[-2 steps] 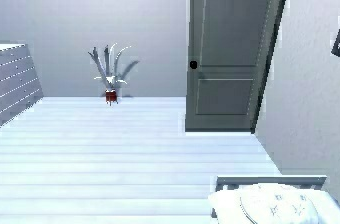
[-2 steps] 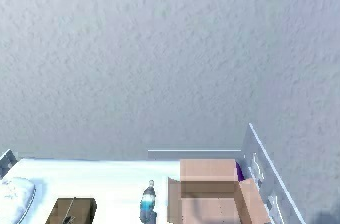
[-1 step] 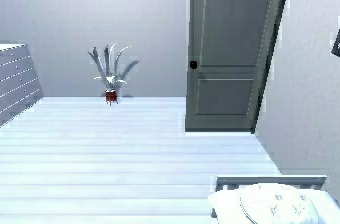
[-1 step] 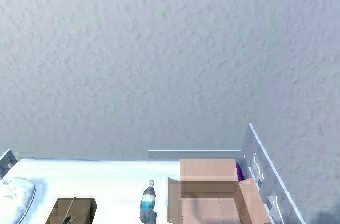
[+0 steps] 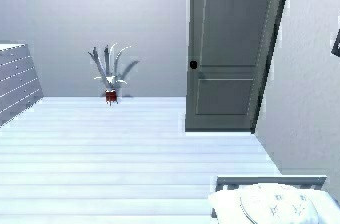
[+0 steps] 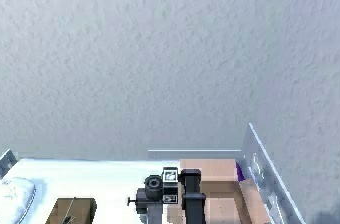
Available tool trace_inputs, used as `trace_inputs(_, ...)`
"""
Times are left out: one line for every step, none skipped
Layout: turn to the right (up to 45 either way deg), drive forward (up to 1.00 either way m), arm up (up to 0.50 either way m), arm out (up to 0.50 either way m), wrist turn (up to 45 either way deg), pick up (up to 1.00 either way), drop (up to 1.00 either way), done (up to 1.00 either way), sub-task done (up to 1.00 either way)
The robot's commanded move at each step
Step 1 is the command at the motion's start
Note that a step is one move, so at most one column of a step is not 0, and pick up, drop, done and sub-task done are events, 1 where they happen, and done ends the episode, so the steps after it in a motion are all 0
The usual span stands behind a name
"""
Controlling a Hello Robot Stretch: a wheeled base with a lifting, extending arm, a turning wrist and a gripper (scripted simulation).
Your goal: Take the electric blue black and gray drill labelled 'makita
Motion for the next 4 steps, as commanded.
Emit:
trace_inputs(0.0,0.0,0.0,0.0,45.0,0.0,0.0,0.0,0.0)
trace_inputs(0.0,0.0,0.0,0.0,45.0,0.0,0.0,0.0,0.0)
trace_inputs(0.0,0.0,0.0,0.0,45.0,0.0,0.0,0.0,0.0)
trace_inputs(0.0,0.0,0.0,0.0,21.0,0.0,0.0,0.0,0.0)
